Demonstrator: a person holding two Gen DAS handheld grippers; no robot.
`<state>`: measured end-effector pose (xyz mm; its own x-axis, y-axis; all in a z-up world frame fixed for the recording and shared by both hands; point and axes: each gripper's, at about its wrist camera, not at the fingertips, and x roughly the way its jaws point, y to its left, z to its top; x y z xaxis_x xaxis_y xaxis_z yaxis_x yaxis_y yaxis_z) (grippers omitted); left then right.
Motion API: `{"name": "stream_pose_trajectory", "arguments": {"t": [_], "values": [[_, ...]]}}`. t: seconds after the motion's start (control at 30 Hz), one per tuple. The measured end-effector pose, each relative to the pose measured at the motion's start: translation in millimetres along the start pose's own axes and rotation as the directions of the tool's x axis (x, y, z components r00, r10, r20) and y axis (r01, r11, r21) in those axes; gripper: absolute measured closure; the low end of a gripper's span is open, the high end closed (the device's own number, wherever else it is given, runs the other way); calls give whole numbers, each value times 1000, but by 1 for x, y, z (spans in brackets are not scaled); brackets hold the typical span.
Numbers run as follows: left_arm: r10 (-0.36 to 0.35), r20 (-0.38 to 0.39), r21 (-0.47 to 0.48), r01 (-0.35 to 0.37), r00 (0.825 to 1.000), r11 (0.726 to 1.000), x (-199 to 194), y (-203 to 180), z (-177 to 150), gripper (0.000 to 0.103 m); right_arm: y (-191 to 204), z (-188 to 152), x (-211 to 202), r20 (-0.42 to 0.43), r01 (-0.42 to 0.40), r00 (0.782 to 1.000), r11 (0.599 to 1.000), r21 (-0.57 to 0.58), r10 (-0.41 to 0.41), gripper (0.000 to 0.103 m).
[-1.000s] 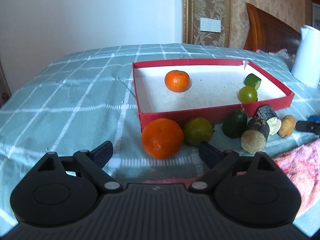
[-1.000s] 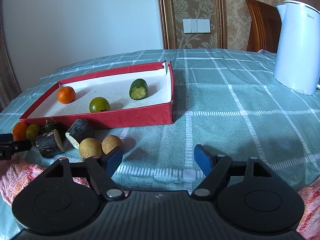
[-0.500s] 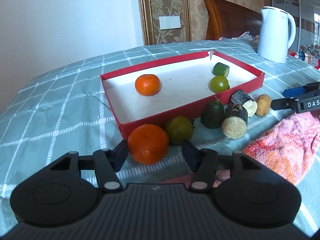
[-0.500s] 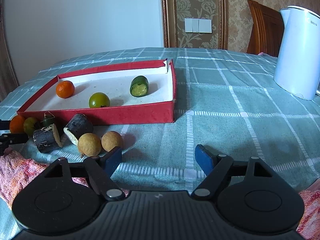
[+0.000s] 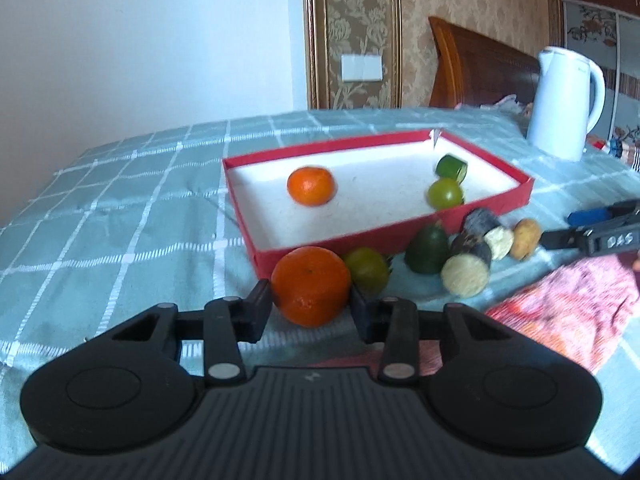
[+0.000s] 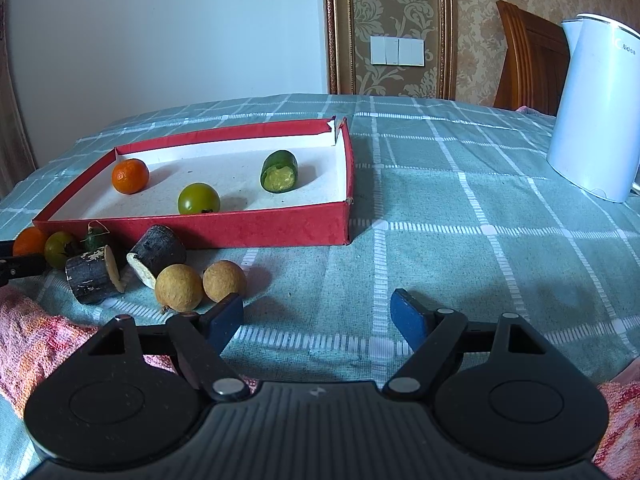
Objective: Organize fruits
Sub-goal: 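Lower the large tangerine into the tray beside the other tangerine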
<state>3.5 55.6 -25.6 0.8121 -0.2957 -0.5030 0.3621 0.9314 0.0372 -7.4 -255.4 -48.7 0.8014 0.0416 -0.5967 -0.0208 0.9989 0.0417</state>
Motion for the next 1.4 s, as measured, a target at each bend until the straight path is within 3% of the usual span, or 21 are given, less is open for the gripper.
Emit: {"name": "stream_pose_trajectory", "arguments": {"t": [0.3, 0.57, 0.9, 1.4], "values": [[15, 52, -12, -14, 999, 1000, -1, -12, 27, 65, 0, 0, 0, 0, -2, 1000, 1000, 2, 2, 22], [56, 10, -24, -56, 998, 998, 30, -16, 41, 65, 0, 0, 0, 0, -3, 1000, 1000, 2, 3, 22], [166, -35, -89, -168, 986, 982, 67, -7, 51, 65, 0, 0, -1, -1, -2, 1000, 1000, 0, 2, 21], [200, -50, -112, -204, 979, 972, 90, -3, 53, 64, 0, 0, -1, -1, -2, 1000, 1000, -1, 2, 21]]}}
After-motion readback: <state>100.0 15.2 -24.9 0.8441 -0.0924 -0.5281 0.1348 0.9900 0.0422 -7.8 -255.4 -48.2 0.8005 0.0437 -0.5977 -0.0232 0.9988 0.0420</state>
